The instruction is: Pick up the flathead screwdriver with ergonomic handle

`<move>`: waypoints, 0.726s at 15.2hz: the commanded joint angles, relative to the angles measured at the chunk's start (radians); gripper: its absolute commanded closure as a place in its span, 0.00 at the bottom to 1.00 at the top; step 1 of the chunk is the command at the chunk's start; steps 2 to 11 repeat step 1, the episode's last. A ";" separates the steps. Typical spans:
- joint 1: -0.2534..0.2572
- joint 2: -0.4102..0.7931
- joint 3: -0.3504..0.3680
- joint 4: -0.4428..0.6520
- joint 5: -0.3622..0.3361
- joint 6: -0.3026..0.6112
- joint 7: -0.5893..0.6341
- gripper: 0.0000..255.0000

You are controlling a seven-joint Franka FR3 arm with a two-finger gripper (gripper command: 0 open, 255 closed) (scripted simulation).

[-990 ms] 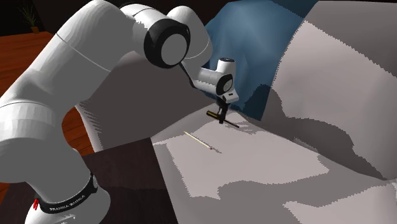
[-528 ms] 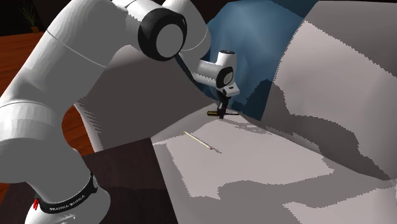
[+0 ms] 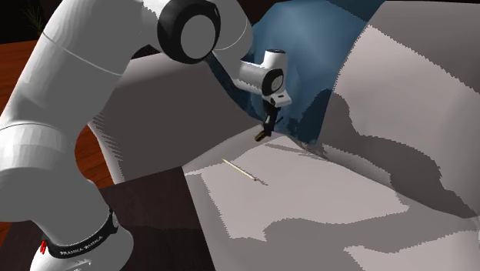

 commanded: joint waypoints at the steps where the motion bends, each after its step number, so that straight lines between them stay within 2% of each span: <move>1: -0.002 -0.008 0.002 -0.005 0.002 -0.004 -0.001 1.00; 11: -0.002 -0.008 0.002 -0.005 0.002 -0.004 -0.001 1.00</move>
